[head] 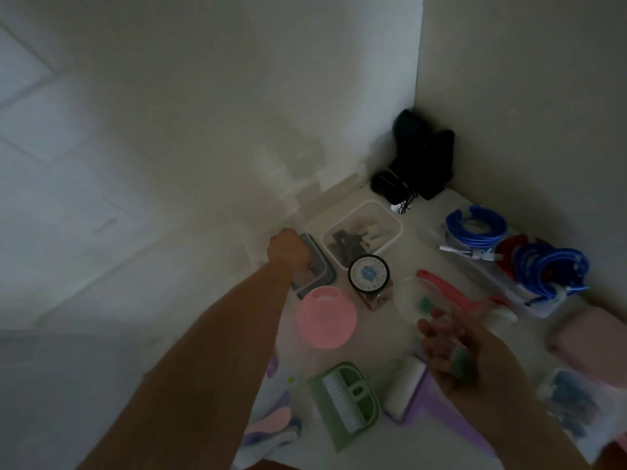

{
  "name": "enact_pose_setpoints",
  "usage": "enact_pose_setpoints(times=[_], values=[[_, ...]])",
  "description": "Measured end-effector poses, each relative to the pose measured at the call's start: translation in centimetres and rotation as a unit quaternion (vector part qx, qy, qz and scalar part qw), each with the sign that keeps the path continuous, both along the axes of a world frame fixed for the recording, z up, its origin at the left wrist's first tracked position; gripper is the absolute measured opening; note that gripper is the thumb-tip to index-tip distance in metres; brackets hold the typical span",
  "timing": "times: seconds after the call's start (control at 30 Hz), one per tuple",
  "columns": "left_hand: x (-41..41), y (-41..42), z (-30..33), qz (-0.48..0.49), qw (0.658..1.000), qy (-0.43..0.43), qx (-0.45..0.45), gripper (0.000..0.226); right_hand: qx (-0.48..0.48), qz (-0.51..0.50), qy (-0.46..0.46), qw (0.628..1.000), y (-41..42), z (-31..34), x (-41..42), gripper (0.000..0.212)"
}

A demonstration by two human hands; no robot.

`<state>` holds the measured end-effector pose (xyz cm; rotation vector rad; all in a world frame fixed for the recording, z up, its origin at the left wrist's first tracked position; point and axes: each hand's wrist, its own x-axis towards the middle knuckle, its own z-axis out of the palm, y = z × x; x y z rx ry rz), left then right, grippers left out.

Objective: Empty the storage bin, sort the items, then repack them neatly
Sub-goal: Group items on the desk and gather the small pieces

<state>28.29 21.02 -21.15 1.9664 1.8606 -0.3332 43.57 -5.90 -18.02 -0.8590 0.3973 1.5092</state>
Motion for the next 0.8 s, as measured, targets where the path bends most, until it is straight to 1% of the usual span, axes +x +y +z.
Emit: enact_pose_setpoints(times=[0.07,0.1,0.13,0.2,0.23,0.3,0.33,0.37,0.4,0.43,0.47,0.57,0.63,0.7,0.73,0.8], values=[[0.0,0.3,-0.5,0.009,1.000,-0.009,0.001,0.037,-0.040,-0.026,-0.002,0.999,-0.7,-0.3,0.4,0.031],[-0.1,0.4,-0.3,0.017,1.000,-0.023,-0.002,0.040,-0.058,-0.044,0.004,0.997,-1.0,-0.7,0.7,0.022],[-0.2,0.7,-0.1,0.034,0.998,-0.045,0.004,0.043,-0.071,-0.053,0.009,0.996,-1.4,-0.8,0.7,0.020],[-0.1,0.5,1.1,0.085,0.989,-0.113,0.036,0.044,-0.081,-0.057,0.011,0.995,-2.0,-1.0,1.1,0.025],[0.0,-0.4,2.3,0.101,0.981,-0.149,0.068,0.041,-0.079,-0.053,0.007,0.995,-2.1,-0.7,1.3,0.037],[-0.1,-4.0,4.9,0.110,0.959,-0.218,0.146,0.029,-0.097,-0.043,-0.004,0.994,-2.3,-0.5,1.5,0.070],[0.0,-6.6,5.8,0.094,0.947,-0.248,0.179,0.023,-0.097,-0.041,-0.005,0.994,-2.4,-0.4,1.8,0.067],[0.1,-9.5,6.5,0.067,0.938,-0.273,0.203,0.019,-0.098,-0.048,-0.013,0.994,-2.3,-0.6,2.1,0.047],[0.4,-12.3,6.6,0.041,0.933,-0.290,0.207,0.017,-0.105,-0.055,-0.029,0.992,-1.9,-0.6,2.4,0.027],[0.8,-14.9,6.3,0.024,0.935,-0.298,0.193,0.016,-0.111,-0.050,-0.058,0.991,-1.4,-1.1,2.8,0.021],[1.4,-17.0,5.6,0.015,0.939,-0.295,0.174,0.015,-0.116,-0.034,-0.085,0.989,-0.7,-1.5,3.0,0.021],[3.3,-20.7,2.3,0.008,0.960,-0.266,0.082,0.016,-0.114,0.038,-0.151,0.981,1.4,-2.0,3.1,0.033],[4.5,-21.4,-0.3,0.007,0.972,-0.235,0.026,0.021,-0.116,0.061,-0.177,0.975,2.3,-2.5,3.0,0.035],[5.6,-21.4,-3.0,0.046,0.974,-0.221,-0.020,0.031,-0.097,0.066,-0.180,0.977,2.5,-3.4,3.1,0.040],[6.1,-21.1,-4.2,0.084,0.969,-0.230,-0.043,0.033,-0.077,0.063,-0.184,0.978,2.6,-4.0,3.1,0.046],[7.0,-20.7,-5.8,0.171,0.946,-0.264,-0.073,0.037,-0.053,0.058,-0.192,0.978,2.7,-5.2,3.4,0.056]])
